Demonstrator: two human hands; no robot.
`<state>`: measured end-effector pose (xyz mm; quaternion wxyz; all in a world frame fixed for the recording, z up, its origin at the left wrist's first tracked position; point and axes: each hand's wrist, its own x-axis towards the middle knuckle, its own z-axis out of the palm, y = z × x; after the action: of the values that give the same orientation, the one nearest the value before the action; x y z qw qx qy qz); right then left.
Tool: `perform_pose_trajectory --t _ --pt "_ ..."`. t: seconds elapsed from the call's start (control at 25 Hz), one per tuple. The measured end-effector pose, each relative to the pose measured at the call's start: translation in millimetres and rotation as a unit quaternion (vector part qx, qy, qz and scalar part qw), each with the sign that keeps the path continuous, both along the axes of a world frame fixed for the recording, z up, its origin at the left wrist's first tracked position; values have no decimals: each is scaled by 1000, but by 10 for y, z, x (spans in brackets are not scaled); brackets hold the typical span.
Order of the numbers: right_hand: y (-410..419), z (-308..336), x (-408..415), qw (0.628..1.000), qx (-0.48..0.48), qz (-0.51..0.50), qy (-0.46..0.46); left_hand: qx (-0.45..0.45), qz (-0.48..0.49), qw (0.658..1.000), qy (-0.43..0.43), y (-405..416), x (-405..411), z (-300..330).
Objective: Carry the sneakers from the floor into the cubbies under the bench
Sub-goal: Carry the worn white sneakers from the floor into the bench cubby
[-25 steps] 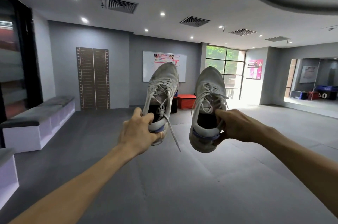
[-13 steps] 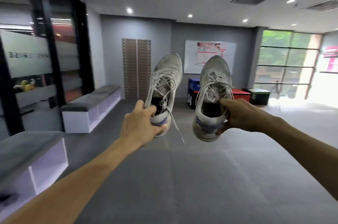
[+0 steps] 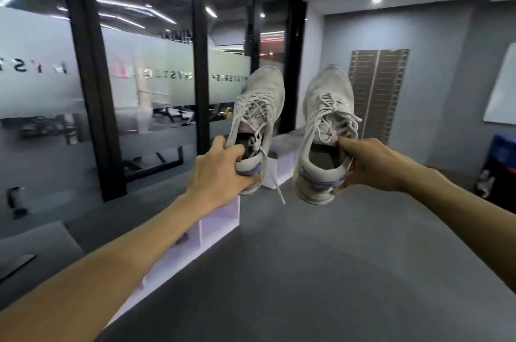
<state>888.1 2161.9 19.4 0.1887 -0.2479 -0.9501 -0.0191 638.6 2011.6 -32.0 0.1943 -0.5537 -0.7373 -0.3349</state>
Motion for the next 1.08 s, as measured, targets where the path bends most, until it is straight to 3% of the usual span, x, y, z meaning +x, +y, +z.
perform_pose_trajectory --t 0.32,0.56,0.84,1.08 --pt "1357 39 -1820 993 16 118 -3 5 129 992 -4 578 -1260 98" --pt "1929 29 -2883 976 18 215 -10 5 226 974 -18 829 -1833 58" --pt "2555 46 -4019 931 1 364 -15 -1 356 934 -30 1190 -2245 -27" --pt "2618 20 -4846 894 -10 448 -26 1 463 885 -39 1227 -2406 -65"
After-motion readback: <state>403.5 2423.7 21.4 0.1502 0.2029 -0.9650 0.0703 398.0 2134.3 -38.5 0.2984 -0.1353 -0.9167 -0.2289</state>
